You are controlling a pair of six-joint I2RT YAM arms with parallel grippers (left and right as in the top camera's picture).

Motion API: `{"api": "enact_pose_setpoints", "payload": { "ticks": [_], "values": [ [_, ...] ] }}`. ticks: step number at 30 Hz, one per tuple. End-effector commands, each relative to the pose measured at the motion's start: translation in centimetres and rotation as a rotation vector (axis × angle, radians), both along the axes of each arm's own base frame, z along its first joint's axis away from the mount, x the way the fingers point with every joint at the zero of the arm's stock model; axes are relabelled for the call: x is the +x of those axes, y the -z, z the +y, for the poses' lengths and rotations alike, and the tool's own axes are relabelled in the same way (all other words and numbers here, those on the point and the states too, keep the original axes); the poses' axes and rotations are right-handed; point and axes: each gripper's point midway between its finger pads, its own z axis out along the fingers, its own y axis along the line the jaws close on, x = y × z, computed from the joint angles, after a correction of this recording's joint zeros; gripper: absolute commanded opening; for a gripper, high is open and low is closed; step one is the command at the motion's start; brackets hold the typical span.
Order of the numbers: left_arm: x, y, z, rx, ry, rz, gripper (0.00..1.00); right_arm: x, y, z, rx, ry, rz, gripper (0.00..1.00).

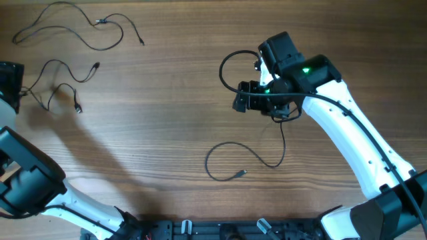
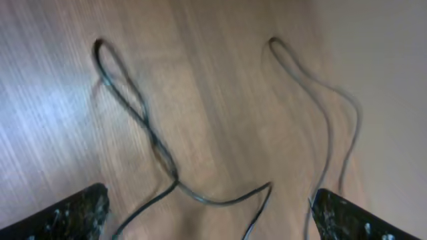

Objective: Untangle cables

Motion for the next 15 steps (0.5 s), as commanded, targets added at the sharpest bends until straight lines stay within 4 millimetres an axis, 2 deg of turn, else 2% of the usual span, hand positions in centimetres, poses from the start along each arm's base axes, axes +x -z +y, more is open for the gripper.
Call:
{"api": "enact_pose_setpoints", "payload": {
  "ticks": [1,2,4,5,6,7,8,10,12,14,15],
  "values": [
    [0.1,-7.3,-2.7,-0.015,0.065,-0.128,1.0,-0.5,0.7,-1.3,-0.059,-0.052,0.01,0.95],
    [0.3,-9.9,-4.3,-0.055,0.1,-0.202,1.0,-0.5,0.8,-2.5,-0.099,-0.029,0.021,1.0],
    [0.3,-14.8,-9.3,-0.177,0.25,-0.333,1.0,-0.5,0.8,-4.7,-0.13,0.027,0.047,0.99],
    [0.1,-16.2,-12.4,-0.257,0.331,-0.364,1.0,-0.4,0.8,-5.6,-0.132,0.057,0.057,1.0],
    [-0.2,-16.8,-15.5,-0.339,0.413,-0.367,1.0,-0.2,0.7,-6.6,-0.133,0.088,0.065,1.0],
    [-0.7,-16.3,-20.0,-0.459,0.509,-0.321,1.0,-0.1,0.5,-7.8,-0.134,0.126,0.074,1.0],
    [-1.0,-15.2,-23.1,-0.504,0.578,-0.254,1.0,-0.1,0.1,-9.2,-0.134,0.165,0.079,1.0],
    [-2.1,-11.8,-30.0,-0.494,0.774,-0.075,1.0,-0.9,-1.3,-12.0,-0.129,0.243,0.071,1.0],
    [-3.7,-7.8,-35.4,-0.427,0.864,0.153,1.0,-1.8,-3.6,-14.3,-0.113,0.326,0.015,1.0],
    [-4.6,-6.6,-39.6,-0.418,0.964,0.214,1.0,-2.8,-4.8,-15.6,-0.145,0.347,-0.026,1.0],
    [-5.2,-6.2,-42.5,-0.412,1.045,0.234,1.0,-3.6,-5.3,-16.4,-0.183,0.363,-0.04,1.0]
  ]
}}
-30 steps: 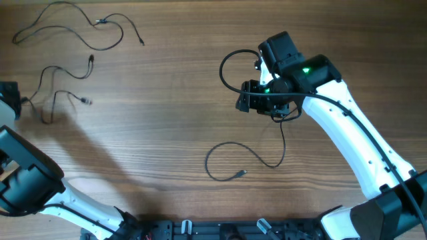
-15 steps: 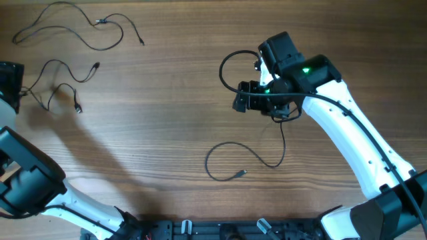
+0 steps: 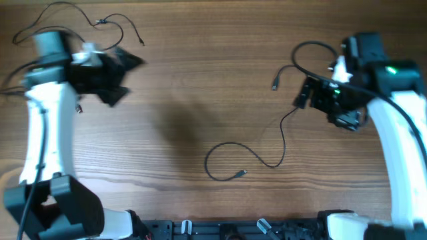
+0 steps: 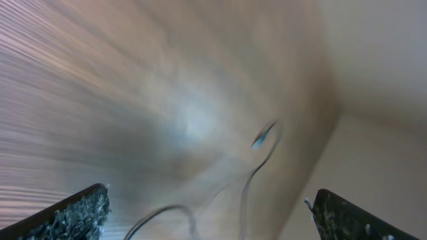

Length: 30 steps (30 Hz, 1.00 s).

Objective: Untangle cables

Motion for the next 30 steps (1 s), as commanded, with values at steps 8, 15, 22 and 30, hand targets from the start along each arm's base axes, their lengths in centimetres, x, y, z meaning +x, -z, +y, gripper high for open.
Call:
{"api": "enact_pose_setpoints", "payload": {
  "ticks": [8,15,22,30],
  "values": [
    [-6.2,3.7,-20.9,0.14,0.624,-0.084,1.0,-0.2,-2.8,-4.8,-0.105,0.143,-0.142,1.0],
    [-11.1,7.1,-31.2,0.103,0.829,-0.096,1.0,-1.2,-2.8,-11.3,-0.072,0.403,-0.122,1.0],
    [-14.9,10.7,-36.5,0.149,0.828,-0.047,0.88,-1.7,-2.6,-11.4,-0.063,0.417,-0.102,1.0],
    [-15.9,13.4,-39.1,0.2,0.857,-0.108,0.5,-2.6,-2.4,-10.8,-0.041,0.413,-0.062,0.98]
  ]
}}
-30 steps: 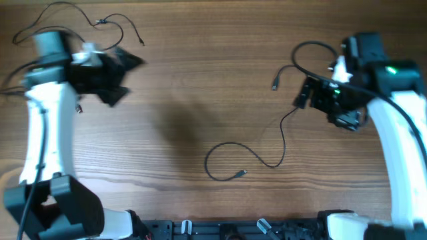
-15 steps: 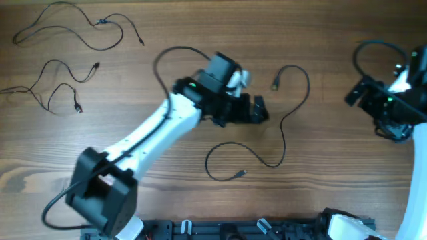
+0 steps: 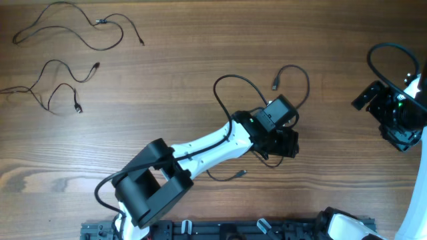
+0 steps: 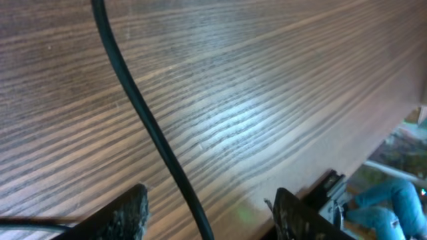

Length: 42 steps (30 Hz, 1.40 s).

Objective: Untangle cables

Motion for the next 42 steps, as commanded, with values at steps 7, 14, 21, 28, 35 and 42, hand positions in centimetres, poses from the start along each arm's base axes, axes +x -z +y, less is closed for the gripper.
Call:
{"api": "enact_pose_setpoints", "payload": {
  "ticks": [7,14,21,28,35,42],
  "values": [
    [0.7,-3.9,-1.3,-0.121,0.01,-0.032,0.04,-0.2,0.1,0.3,0.023,0.0,0.014,1.0],
    [5.6,-23.6,5.8,-0.456,-0.15,-0.32,0.04,-0.3,0.1,0.3,0.024,0.0,0.017,1.0],
    [5.8,-42.8,21.1,-0.75,-0.473,-0.832,0.04,-0.3,0.2,0.3,0.025,0.0,0.018,1.0],
    [7.0,-44.3,28.9,-0.642,-0.874,-0.972,0.04,-0.4,0.2,0.4,0.026,0.0,0.02,1.0],
    [9.3,-39.5,36.5,-0.607,-1.358,-0.709,0.04,-0.4,0.2,0.4,0.027,0.002,0.021,1.0],
    [6.7,-30.9,44.6,-0.565,-2.026,-0.306,0.04,-0.4,0.2,0.4,0.027,0.003,0.023,1.0]
  ]
}}
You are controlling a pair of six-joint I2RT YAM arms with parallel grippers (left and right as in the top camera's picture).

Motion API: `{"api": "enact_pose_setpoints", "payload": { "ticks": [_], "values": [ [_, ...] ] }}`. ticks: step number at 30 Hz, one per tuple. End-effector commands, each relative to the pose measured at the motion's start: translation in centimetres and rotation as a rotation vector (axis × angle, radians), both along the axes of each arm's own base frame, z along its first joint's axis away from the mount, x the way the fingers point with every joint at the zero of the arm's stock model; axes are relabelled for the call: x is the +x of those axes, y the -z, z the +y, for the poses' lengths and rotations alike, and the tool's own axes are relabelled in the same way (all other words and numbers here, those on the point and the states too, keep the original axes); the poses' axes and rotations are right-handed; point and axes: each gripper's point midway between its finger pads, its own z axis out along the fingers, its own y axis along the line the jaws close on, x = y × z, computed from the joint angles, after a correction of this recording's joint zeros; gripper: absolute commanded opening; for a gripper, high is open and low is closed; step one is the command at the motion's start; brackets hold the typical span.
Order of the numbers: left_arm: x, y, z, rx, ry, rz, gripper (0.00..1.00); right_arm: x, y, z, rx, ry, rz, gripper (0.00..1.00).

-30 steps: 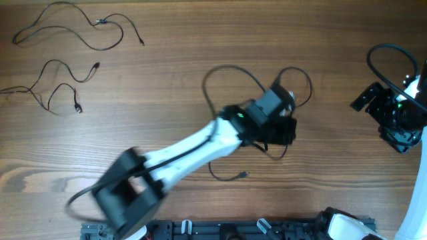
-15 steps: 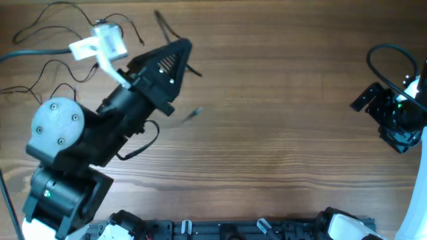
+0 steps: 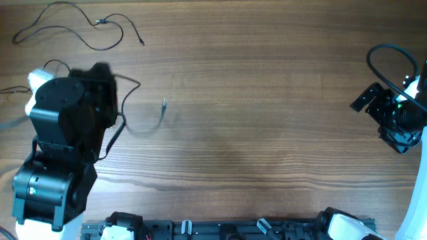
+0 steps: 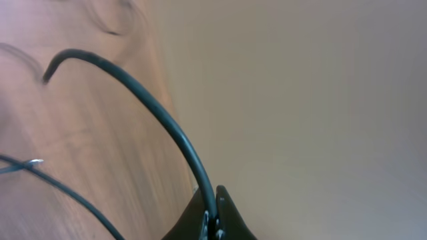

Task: Untangle cables
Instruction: 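Pull the grasped cable to the left side with the left gripper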

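In the left wrist view my left gripper [image 4: 213, 217] is shut on a thick black cable [image 4: 157, 113] that arcs up and away to the left over the wood. Overhead, my left arm [image 3: 67, 127] looms large at the left of the table, and the held cable [image 3: 143, 128] trails from it to a connector end [image 3: 163, 103]. Another thin cable [image 3: 80, 37] lies spread out at the far left corner. A third cable [image 3: 53, 63] is mostly hidden under the arm. My right gripper [image 3: 365, 100] hovers at the right edge, its jaws too small to read.
A black wire loop [image 3: 383, 53] rises from my right wrist; it looks like the arm's own wiring. The wooden table [image 3: 267, 133] spans the view, with the arm bases along the front edge.
My left arm was at centre-right of the table, over the long cable, with its jaws open. It is now at the left, shut on that cable. The right arm has not moved.
First my left gripper was open over the left cables while the right arm was at the centre cable. Then the right arm stood further right with that cable spread out. Later my left gripper straddled that cable, and now holds it at the left.
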Motion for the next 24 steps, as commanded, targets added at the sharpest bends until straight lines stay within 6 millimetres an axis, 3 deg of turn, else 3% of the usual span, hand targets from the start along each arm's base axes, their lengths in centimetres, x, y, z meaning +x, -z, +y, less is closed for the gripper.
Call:
{"api": "enact_pose_setpoints", "payload": {
  "ticks": [1,7,10,14,19,24],
  "values": [
    [-1.7,1.4,4.8,-0.239,-0.346,0.011,0.04,0.1,0.1,0.1,0.012,0.005,0.002,1.0],
    [-3.1,1.4,11.4,-0.234,-0.584,-0.016,0.04,0.1,0.1,0.1,0.012,0.004,0.002,0.99],
    [-3.9,2.2,16.3,-0.142,-0.716,0.028,0.04,0.1,0.1,0.1,0.013,0.004,0.002,1.0],
    [-5.4,5.9,23.0,-0.139,-0.934,0.161,0.04,0.1,0.1,0.1,0.013,0.004,0.002,1.0],
    [-6.1,11.0,27.9,-0.251,-1.034,0.291,0.04,0.3,0.0,0.0,0.011,0.01,-0.005,1.0],
    [-10.2,18.8,34.7,-0.266,-1.255,0.527,0.04,0.2,0.0,0.0,0.012,0.012,-0.004,1.0]
  ]
}}
